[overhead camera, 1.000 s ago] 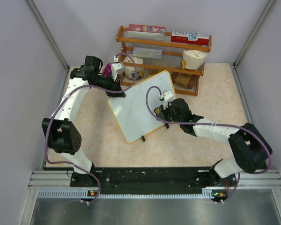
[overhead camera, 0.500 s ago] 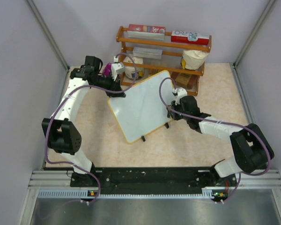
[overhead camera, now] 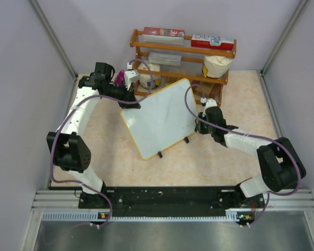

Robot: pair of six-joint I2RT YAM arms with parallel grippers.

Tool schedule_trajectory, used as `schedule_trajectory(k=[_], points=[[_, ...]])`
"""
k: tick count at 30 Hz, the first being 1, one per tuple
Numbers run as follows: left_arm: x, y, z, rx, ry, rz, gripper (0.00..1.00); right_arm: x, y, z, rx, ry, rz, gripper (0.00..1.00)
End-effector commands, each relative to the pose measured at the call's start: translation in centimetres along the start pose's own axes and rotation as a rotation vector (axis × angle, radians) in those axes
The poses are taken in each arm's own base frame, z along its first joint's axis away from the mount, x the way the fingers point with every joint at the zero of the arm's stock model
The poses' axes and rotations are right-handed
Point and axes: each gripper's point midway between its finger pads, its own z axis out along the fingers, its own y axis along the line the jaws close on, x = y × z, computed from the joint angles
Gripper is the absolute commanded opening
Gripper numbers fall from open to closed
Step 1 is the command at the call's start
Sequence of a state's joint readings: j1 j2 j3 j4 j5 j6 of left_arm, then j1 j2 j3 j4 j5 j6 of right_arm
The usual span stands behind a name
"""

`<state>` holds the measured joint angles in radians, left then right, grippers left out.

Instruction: Erase the whiteboard

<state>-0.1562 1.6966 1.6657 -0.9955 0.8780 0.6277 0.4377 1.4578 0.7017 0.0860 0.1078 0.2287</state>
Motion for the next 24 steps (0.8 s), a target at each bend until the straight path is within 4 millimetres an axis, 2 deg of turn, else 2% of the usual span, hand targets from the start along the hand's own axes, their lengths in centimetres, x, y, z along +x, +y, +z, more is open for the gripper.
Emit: schedule_trajectory(k=[1, 8, 9, 14, 20, 24], points=[[1.5, -1.2, 0.2, 0.024, 0.056, 0.07, 0.0, -2.4, 0.9, -0.1, -0.03, -0.06, 0.021, 0.0], [1.5, -1.3, 0.2, 0.025, 0.056, 0.06, 0.0, -2.6, 5.4, -1.1, -0.147, -0.094, -0.059, 0.0], [1.5, -1.3, 0.2, 0.025, 0.056, 0.06, 0.0, -2.4, 6.5, -1.3, -0.173, -0.094, -0.078, 0.0], [1.5, -1.4, 0.2, 0.027, 0.054, 0.054, 0.0, -2.9, 9.2, -1.9, -0.253, -0.12, -0.124, 0.0], [1.6, -1.3, 0.4, 0.031, 0.053, 0.05, 0.0, -3.4, 11.6, -2.6, -0.32, -0.147, -0.183, 0.0], [1.7, -1.3, 0.5, 0.032, 0.055, 0.047, 0.0, -3.2, 11.5, -2.4, -0.297, -0.147, -0.194, 0.0]])
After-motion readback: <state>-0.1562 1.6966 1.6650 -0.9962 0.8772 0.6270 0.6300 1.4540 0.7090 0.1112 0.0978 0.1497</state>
